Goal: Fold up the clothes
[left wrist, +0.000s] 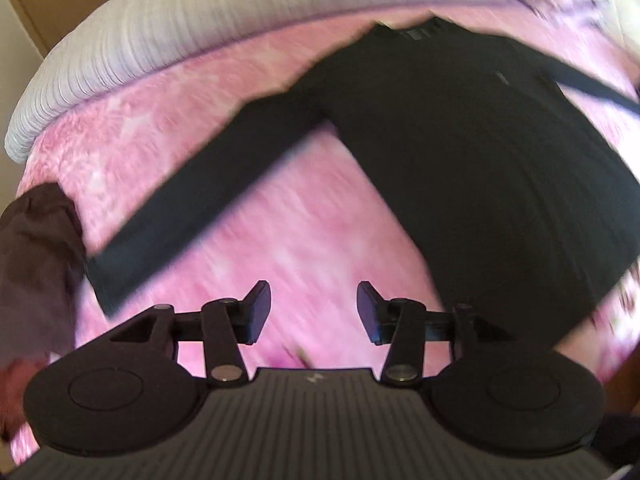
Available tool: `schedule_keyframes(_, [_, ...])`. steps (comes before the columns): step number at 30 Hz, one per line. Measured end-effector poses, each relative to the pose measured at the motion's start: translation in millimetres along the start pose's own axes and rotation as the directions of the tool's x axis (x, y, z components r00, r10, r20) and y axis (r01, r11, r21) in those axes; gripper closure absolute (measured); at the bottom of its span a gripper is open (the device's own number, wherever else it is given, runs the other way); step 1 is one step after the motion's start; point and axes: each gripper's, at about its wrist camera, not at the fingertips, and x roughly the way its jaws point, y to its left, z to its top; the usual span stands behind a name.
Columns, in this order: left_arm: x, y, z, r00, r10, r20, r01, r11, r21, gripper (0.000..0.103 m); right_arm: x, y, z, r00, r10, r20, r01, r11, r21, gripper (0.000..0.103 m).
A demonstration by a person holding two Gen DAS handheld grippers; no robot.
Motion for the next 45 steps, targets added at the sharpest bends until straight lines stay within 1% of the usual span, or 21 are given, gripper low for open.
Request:
schedule_keyframes(4, [59.6, 74.1, 72.3, 0.992, -0.114, 0.048, 0.116, 0.993, -0.027, 0.057, 29.1, 41.1, 20.9, 0.996, -0.073, 0.043, 0.072, 0.997, 0.027, 0.044])
schedule_keyframes(7, [118.0, 115.0, 130.2, 0.974, -0.216, 0.064, 0.219, 0.975, -0.036, 0.057, 53.9, 79.9, 35.8, 0.989, -0.133, 0.063, 0.129, 0.989, 0.071, 0.044])
schedule_keyframes(10, [175.9, 133.8, 179.4, 0.953, -0.298, 0.06, 0.299, 0.954, -0.018, 0.057, 82.1, 117.2, 50.9, 0.989, -0.129, 0.076, 0.12, 0.987, 0.11, 0.044])
schedule_keyframes(13, [226.8, 134.9, 213.0, 0.927, -0.373, 0.036, 0.373, 0.928, 0.018, 0.058, 112.8, 149.7, 56.5, 0.989, -0.131, 0.065, 0.123, 0.987, 0.107, 0.044])
schedule_keyframes(18, [283.2, 101.1, 236.2, 0.876, -0.478, -0.061, 0.482, 0.865, 0.139, 0.06, 149.9, 184.3, 59.9, 0.987, -0.145, 0.065, 0.138, 0.985, 0.102, 0.044])
schedule_keyframes(19, [290.1, 92.3, 237.2, 0.87, -0.486, -0.085, 0.493, 0.852, 0.178, 0.061, 155.2, 187.9, 59.4, 0.987, -0.146, 0.064, 0.138, 0.985, 0.107, 0.044])
schedule_keyframes(20, [295.5, 84.9, 236.6, 0.873, -0.476, -0.103, 0.487, 0.846, 0.218, 0.061, 159.1, 190.3, 58.1, 0.988, -0.142, 0.063, 0.135, 0.985, 0.112, 0.044])
schedule_keyframes(23, [298.6, 75.6, 231.7, 0.886, -0.451, -0.108, 0.462, 0.833, 0.304, 0.061, 169.6, 193.8, 55.6, 0.988, -0.146, 0.058, 0.137, 0.982, 0.134, 0.044])
schedule_keyframes(24, [298.3, 74.7, 231.0, 0.888, -0.446, -0.11, 0.456, 0.832, 0.316, 0.073, 171.1, 193.8, 55.0, 0.987, -0.151, 0.06, 0.141, 0.98, 0.141, 0.044])
schedule_keyframes(25, [297.0, 75.1, 232.2, 0.888, -0.447, -0.113, 0.457, 0.826, 0.328, 0.1, 171.9, 193.4, 54.7, 0.986, -0.158, 0.061, 0.147, 0.977, 0.152, 0.044])
schedule_keyframes(26, [295.2, 75.9, 234.2, 0.885, -0.451, -0.116, 0.462, 0.818, 0.344, 0.101, 172.1, 192.7, 54.6, 0.984, -0.165, 0.062, 0.153, 0.974, 0.165, 0.044])
schedule_keyframes(28, [286.7, 81.0, 240.2, 0.913, -0.406, -0.049, 0.39, 0.829, 0.4, 0.101, 171.6, 191.7, 55.0, 0.983, -0.172, 0.07, 0.157, 0.971, 0.183, 0.044])
schedule_keyframes(29, [285.9, 84.9, 243.7, 0.918, -0.395, -0.026, 0.372, 0.837, 0.401, 0.101, 171.7, 191.8, 55.3, 0.982, -0.174, 0.075, 0.158, 0.97, 0.185, 0.044])
schedule_keyframes(31, [288.9, 84.2, 245.4, 0.922, -0.385, -0.033, 0.363, 0.834, 0.415, 0.101, 172.8, 192.5, 56.0, 0.981, -0.178, 0.079, 0.161, 0.97, 0.183, 0.044])
schedule_keyframes(34, [288.0, 73.7, 238.8, 0.932, -0.36, -0.025, 0.328, 0.817, 0.475, 0.098, 176.8, 195.3, 53.6, 0.982, -0.173, 0.072, 0.158, 0.971, 0.18, 0.044])
schedule_keyframes(36, [284.5, 75.7, 236.5, 0.938, -0.346, -0.006, 0.311, 0.835, 0.455, 0.093, 177.1, 197.3, 50.3, 0.984, -0.166, 0.07, 0.152, 0.973, 0.176, 0.044])
schedule_keyframes(38, [275.7, 83.2, 234.5, 0.944, -0.328, 0.031, 0.284, 0.859, 0.427, 0.092, 175.5, 199.8, 46.2, 0.985, -0.159, 0.072, 0.144, 0.974, 0.175, 0.044])
schedule_keyframes(39, [266.0, 88.8, 231.6, 0.945, -0.322, 0.061, 0.27, 0.87, 0.413, 0.092, 174.7, 200.8, 44.2, 0.985, -0.154, 0.073, 0.14, 0.975, 0.174, 0.044])
schedule_keyframes(41, [237.1, 96.3, 219.0, 0.935, -0.329, 0.131, 0.253, 0.88, 0.402, 0.092, 175.2, 202.0, 39.6, 0.986, -0.152, 0.074, 0.137, 0.974, 0.179, 0.044])
schedule_keyframes(42, [226.4, 92.9, 210.0, 0.925, -0.353, 0.139, 0.267, 0.866, 0.423, 0.092, 174.4, 201.5, 37.0, 0.986, -0.151, 0.074, 0.135, 0.973, 0.186, 0.044])
schedule_keyframes(45, [201.9, 72.1, 179.4, 0.884, -0.453, 0.115, 0.334, 0.784, 0.524, 0.091, 176.9, 199.5, 28.3, 0.988, -0.141, 0.071, 0.123, 0.969, 0.213, 0.044])
